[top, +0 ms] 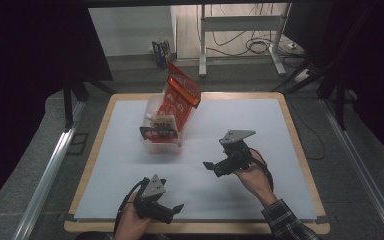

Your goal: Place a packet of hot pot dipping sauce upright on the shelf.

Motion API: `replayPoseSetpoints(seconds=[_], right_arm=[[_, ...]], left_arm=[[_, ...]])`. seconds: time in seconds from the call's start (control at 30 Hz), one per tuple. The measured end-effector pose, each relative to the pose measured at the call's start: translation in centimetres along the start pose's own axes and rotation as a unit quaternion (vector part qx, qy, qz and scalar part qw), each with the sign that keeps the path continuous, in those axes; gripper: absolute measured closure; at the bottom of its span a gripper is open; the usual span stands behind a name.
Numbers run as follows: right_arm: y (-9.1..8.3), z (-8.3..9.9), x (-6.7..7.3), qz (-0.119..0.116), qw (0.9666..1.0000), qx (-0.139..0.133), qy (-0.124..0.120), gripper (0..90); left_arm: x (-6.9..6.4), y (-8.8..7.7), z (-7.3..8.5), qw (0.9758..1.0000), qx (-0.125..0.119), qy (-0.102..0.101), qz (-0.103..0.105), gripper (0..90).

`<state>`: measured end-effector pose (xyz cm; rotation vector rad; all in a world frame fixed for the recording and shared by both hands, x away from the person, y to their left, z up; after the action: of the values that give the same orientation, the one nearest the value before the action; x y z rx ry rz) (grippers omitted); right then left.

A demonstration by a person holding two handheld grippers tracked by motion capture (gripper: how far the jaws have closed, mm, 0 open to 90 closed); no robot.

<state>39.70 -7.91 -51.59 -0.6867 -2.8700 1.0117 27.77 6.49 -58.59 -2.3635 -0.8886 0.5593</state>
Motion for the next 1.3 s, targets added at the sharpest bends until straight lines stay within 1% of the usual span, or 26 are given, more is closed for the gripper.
replayPoseSetpoints(seconds=[0.1, 0.27, 0.47, 0.67, 0.8, 0.9, 1.17, 1.3], right_arm=[[-0.2, 0.6, 0.2, 0.004, 1.0000, 0.006, 0.000, 0.0], [-0.8, 1.4, 0.5, 0.011, 0.9999, 0.010, 0.002, 0.0], [-2.1, 2.0, 0.7, 0.022, 0.9997, 0.004, 0.009, 0.0], [-3.2, 2.1, 1.1, 0.026, 0.9995, -0.006, 0.014, 0.0], [-4.0, 2.2, 1.5, 0.025, 0.9995, -0.012, 0.018, 0.0], [-4.5, 2.4, 1.6, 0.029, 0.9994, -0.011, 0.017, 0.0], [-5.9, 3.9, 2.1, 0.033, 0.9991, -0.011, 0.023, 0.0], [-6.6, 5.3, 2.3, 0.040, 0.9988, -0.009, 0.027, 0.0]], left_arm=[[0.0, 0.0, 0.0, 1.0000, -0.002, -0.002, 0.000, 0.3], [0.0, 0.0, 0.0, 1.0000, 0.001, 0.001, -0.001, 0.3], [0.0, 0.0, 0.0, 1.0000, 0.002, 0.003, -0.002, 0.3], [0.0, 0.0, 0.1, 1.0000, 0.003, 0.003, -0.003, 0.3], [0.0, 0.0, 0.0, 1.0000, 0.003, 0.004, -0.003, 0.3], [0.1, 0.0, 0.0, 1.0000, 0.003, 0.005, -0.004, 0.3], [0.0, 0.0, 0.1, 1.0000, 0.004, 0.006, -0.003, 0.4], [0.0, 0.1, 0.1, 1.0000, 0.004, 0.007, -0.004, 0.4]])
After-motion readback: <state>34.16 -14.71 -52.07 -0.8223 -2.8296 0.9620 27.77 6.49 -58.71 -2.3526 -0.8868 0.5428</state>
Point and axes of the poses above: each handheld gripper's, and its own axes: y roughly forward along the jaws, z roughly out of its underside, x roughly to its left, the point moved 10 cm from there along y, roughly forward along the jaws, and after that the axes turned 9 degrees about -y, right-handed, at the moved point
